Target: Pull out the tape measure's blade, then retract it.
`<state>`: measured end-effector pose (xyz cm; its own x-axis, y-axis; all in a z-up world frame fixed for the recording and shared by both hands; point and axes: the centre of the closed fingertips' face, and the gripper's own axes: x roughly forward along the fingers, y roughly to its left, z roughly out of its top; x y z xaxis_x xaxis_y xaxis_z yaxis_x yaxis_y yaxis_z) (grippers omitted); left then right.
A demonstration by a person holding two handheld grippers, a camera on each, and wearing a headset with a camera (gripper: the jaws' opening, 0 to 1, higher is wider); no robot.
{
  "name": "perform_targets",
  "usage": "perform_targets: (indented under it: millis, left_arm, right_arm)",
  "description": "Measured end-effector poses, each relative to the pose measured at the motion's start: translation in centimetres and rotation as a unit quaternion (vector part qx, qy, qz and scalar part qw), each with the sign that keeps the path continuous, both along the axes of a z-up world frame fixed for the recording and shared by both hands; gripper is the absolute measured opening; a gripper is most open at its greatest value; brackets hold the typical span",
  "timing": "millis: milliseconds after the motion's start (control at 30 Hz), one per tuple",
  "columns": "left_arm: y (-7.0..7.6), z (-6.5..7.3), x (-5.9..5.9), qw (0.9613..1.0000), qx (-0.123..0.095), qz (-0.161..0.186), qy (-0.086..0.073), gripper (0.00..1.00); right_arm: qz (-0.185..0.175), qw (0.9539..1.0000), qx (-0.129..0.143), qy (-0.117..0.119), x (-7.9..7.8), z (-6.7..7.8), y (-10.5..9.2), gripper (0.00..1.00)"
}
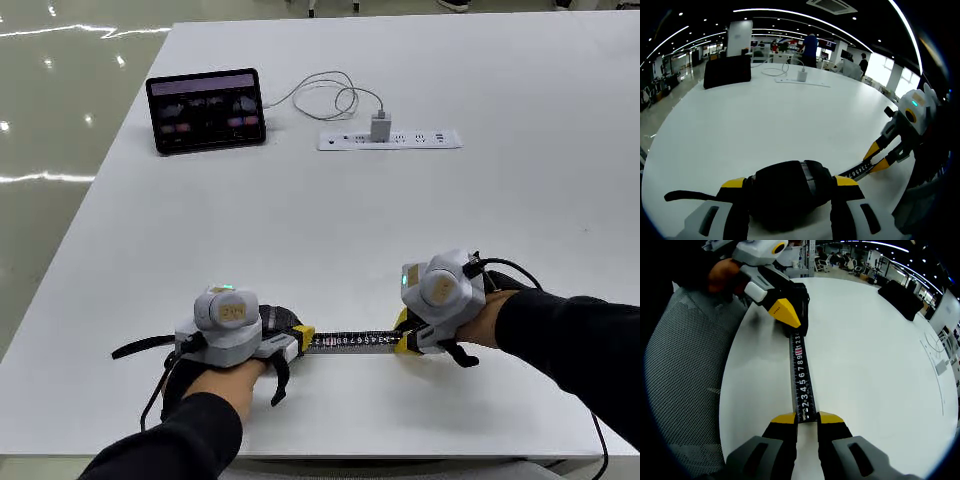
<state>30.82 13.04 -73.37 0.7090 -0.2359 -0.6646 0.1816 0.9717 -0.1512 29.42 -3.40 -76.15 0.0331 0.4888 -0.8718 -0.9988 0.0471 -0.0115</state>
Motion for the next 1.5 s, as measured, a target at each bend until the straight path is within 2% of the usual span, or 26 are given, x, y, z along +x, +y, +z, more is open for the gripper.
perform_targets:
  millis: [233,500,900,1500]
  left_arm:
    - [0.0,0.0,0.0,1.0,-0.003,0.0,0.0,0.62]
    - [0.0,0.0,0.1,1.0,-0.006,0.0,0.0,0.62]
    - [0.2,0.1,0.0,0.9998,-0.022,0.002,0.002,0.62]
    - [0.0,0.0,-0.1,0.9998,-0.018,-0.006,0.002,0.62]
  right_arm:
    - [0.003,1.0,0.004,-0.003,0.1,0.0,0.4,0.1]
    - [-0.003,0.9999,0.011,0.005,0.0,0.0,0.6,0.1]
    - [-0.006,0.9997,0.02,0.008,0.0,0.0,1.3,0.1]
    - [-0.013,0.9992,0.027,0.027,-0.2,0.1,2.2,0.11]
